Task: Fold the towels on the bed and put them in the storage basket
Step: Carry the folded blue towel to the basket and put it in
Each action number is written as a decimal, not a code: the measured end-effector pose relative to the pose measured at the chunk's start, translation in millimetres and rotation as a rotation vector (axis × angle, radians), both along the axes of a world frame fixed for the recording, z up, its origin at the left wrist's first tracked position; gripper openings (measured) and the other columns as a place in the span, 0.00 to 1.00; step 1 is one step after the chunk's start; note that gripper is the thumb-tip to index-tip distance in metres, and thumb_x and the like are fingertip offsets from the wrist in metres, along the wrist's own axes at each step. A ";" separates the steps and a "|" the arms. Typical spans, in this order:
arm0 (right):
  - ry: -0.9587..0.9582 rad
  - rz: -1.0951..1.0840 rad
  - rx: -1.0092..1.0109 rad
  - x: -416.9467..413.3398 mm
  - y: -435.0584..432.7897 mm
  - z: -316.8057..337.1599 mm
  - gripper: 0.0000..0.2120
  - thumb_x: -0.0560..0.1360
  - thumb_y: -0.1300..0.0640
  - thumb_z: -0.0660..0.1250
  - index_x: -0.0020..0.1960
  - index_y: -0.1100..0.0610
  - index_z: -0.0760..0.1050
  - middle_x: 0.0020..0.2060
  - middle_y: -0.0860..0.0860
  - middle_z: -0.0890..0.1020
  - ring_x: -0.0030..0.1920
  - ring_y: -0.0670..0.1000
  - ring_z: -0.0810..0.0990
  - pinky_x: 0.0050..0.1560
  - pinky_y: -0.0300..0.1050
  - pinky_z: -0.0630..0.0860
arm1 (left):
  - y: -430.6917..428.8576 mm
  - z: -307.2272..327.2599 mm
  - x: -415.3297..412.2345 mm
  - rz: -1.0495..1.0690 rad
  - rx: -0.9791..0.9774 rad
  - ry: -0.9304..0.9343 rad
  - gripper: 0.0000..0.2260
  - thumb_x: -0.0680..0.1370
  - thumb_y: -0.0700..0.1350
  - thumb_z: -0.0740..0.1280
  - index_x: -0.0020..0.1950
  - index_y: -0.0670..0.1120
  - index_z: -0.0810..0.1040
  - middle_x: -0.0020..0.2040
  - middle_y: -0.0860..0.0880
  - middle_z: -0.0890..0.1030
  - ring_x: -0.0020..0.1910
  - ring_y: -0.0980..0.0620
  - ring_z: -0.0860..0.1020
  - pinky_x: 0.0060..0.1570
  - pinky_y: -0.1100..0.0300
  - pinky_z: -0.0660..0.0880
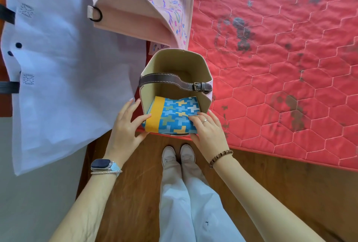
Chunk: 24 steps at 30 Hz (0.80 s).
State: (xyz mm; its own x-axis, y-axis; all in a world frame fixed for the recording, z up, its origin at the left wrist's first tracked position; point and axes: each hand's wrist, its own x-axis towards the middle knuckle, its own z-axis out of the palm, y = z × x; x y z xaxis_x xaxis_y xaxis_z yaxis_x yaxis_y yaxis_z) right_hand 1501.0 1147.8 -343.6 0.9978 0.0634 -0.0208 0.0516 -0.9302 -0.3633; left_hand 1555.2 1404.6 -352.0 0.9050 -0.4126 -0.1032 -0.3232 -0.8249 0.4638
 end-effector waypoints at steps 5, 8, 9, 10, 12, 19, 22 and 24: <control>0.057 0.106 0.024 -2.1 0.8 -9.9 0.25 0.68 0.59 0.76 0.64 0.59 0.75 0.56 0.55 0.82 0.57 0.55 0.81 0.69 0.51 0.67 | -3.7 1.6 -2.2 -0.162 -0.001 -0.095 0.30 0.69 0.49 0.79 0.69 0.43 0.76 0.69 0.42 0.75 0.71 0.42 0.70 0.69 0.43 0.69; 0.073 0.141 0.005 -1.8 -0.6 -14.8 0.26 0.71 0.55 0.73 0.68 0.55 0.73 0.59 0.56 0.81 0.60 0.56 0.79 0.68 0.51 0.68 | -13.4 -5.9 -4.6 -0.301 -0.007 -0.060 0.31 0.71 0.48 0.78 0.71 0.44 0.74 0.68 0.45 0.78 0.70 0.45 0.74 0.71 0.46 0.68; 0.078 0.155 -0.008 -1.5 -1.1 -16.5 0.26 0.72 0.55 0.73 0.69 0.54 0.73 0.59 0.57 0.81 0.60 0.57 0.79 0.68 0.51 0.69 | -15.2 -10.0 -3.5 -0.323 0.000 -0.062 0.31 0.71 0.47 0.78 0.72 0.45 0.74 0.67 0.45 0.78 0.69 0.45 0.75 0.71 0.47 0.68; 0.082 0.167 -0.024 -1.2 -1.8 -18.4 0.26 0.72 0.54 0.73 0.69 0.54 0.73 0.59 0.57 0.81 0.60 0.57 0.79 0.67 0.51 0.69 | -16.3 -13.6 -1.8 -0.329 0.011 -0.067 0.31 0.70 0.45 0.79 0.72 0.46 0.74 0.67 0.44 0.79 0.67 0.45 0.76 0.70 0.48 0.68; 0.086 0.175 -0.054 -0.1 -1.8 -22.7 0.26 0.72 0.54 0.74 0.68 0.53 0.74 0.58 0.58 0.81 0.59 0.58 0.80 0.66 0.51 0.70 | -18.2 -19.1 0.8 -0.308 0.023 -0.094 0.32 0.67 0.42 0.80 0.70 0.46 0.76 0.64 0.43 0.80 0.64 0.43 0.79 0.66 0.49 0.69; 0.029 0.151 -0.103 -1.9 2.6 -33.1 0.26 0.69 0.55 0.77 0.65 0.54 0.76 0.54 0.59 0.83 0.56 0.58 0.82 0.65 0.54 0.72 | -21.9 -23.4 0.4 -0.283 0.026 -0.169 0.30 0.66 0.39 0.81 0.67 0.45 0.79 0.59 0.40 0.83 0.57 0.39 0.82 0.56 0.46 0.78; 0.004 0.148 -0.126 -3.8 3.3 -36.4 0.26 0.68 0.58 0.77 0.64 0.54 0.77 0.52 0.59 0.83 0.55 0.57 0.82 0.66 0.55 0.71 | -21.3 -25.4 -0.9 -0.294 0.045 -0.175 0.29 0.66 0.40 0.81 0.67 0.45 0.79 0.59 0.40 0.83 0.57 0.39 0.82 0.56 0.46 0.79; -0.004 0.129 -0.122 -2.3 5.2 -39.2 0.25 0.68 0.62 0.76 0.64 0.54 0.77 0.50 0.59 0.84 0.53 0.58 0.83 0.67 0.57 0.72 | -23.1 -26.4 -0.9 -0.277 0.061 -0.160 0.29 0.67 0.41 0.80 0.67 0.46 0.79 0.58 0.41 0.83 0.56 0.40 0.81 0.55 0.47 0.79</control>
State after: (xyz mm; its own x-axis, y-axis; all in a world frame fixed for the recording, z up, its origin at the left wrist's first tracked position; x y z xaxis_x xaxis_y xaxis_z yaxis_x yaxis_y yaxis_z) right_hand 1498.7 1153.0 -382.8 0.9816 0.1884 -0.0325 0.1747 -0.9530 -0.2475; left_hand 1554.3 1381.5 -378.4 0.7658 -0.6430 -0.0012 -0.6041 -0.7201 0.3413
